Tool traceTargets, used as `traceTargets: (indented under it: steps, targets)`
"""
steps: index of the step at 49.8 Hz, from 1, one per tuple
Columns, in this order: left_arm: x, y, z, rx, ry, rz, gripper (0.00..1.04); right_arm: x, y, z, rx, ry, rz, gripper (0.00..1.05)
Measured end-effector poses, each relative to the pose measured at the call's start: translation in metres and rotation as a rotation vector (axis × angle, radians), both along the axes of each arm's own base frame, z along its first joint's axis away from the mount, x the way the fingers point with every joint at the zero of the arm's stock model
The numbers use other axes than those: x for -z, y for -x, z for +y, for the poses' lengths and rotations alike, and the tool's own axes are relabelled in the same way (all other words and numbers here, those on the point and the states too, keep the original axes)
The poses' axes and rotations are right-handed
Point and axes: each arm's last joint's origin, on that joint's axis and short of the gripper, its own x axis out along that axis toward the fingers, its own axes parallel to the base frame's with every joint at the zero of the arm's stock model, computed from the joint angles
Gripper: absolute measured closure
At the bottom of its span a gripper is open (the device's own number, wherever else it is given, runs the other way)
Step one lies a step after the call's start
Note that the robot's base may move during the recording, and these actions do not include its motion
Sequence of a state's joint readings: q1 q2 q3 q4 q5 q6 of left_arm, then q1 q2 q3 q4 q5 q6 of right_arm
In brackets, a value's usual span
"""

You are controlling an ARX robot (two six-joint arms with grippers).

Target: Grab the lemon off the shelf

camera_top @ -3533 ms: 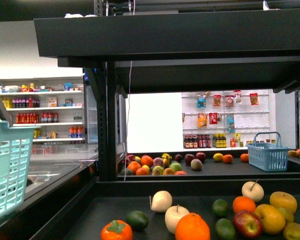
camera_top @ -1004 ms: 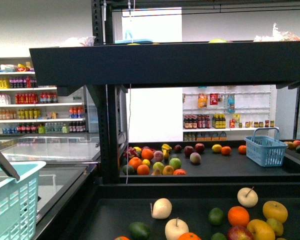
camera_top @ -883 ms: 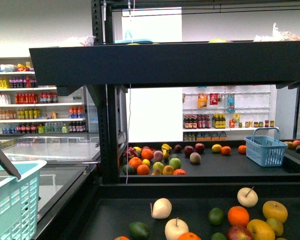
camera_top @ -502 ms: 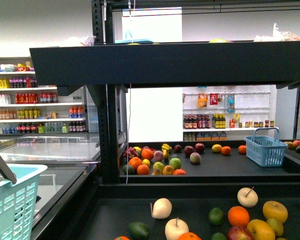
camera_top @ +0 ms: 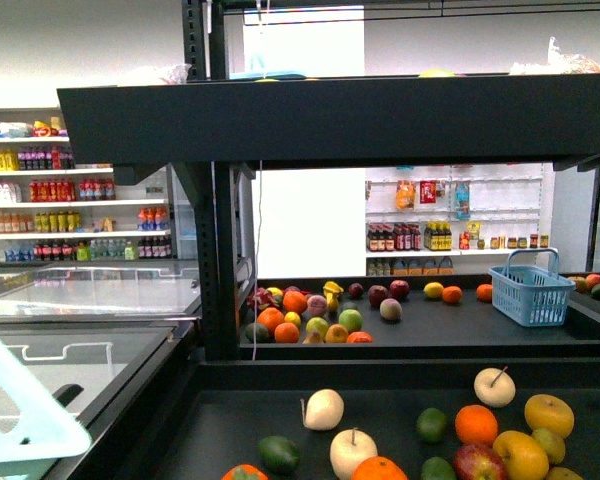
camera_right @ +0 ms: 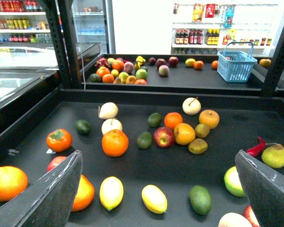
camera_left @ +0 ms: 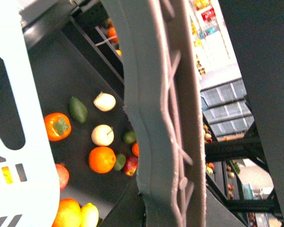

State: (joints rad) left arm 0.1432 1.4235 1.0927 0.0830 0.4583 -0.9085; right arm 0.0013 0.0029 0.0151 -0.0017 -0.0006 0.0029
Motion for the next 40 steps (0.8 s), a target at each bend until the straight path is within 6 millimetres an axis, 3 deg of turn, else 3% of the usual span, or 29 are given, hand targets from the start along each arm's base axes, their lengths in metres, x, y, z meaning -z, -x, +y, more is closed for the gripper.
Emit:
traceTargets:
  steps: [19, 33, 40]
  targets:
    - [0.005, 0.001, -0.094, 0.319, -0.041, -0.046, 0.96, 0.000, 0.000, 0.000, 0.000, 0.000, 0.000, 0.08]
    - [0.037, -0.017, -0.156, 0.520, -0.052, -0.028, 0.96, 0.000, 0.000, 0.000, 0.000, 0.000, 0.000, 0.08]
    - [0.039, -0.029, -0.180, 0.582, -0.054, -0.041, 0.96, 0.000, 0.000, 0.000, 0.000, 0.000, 0.000, 0.08]
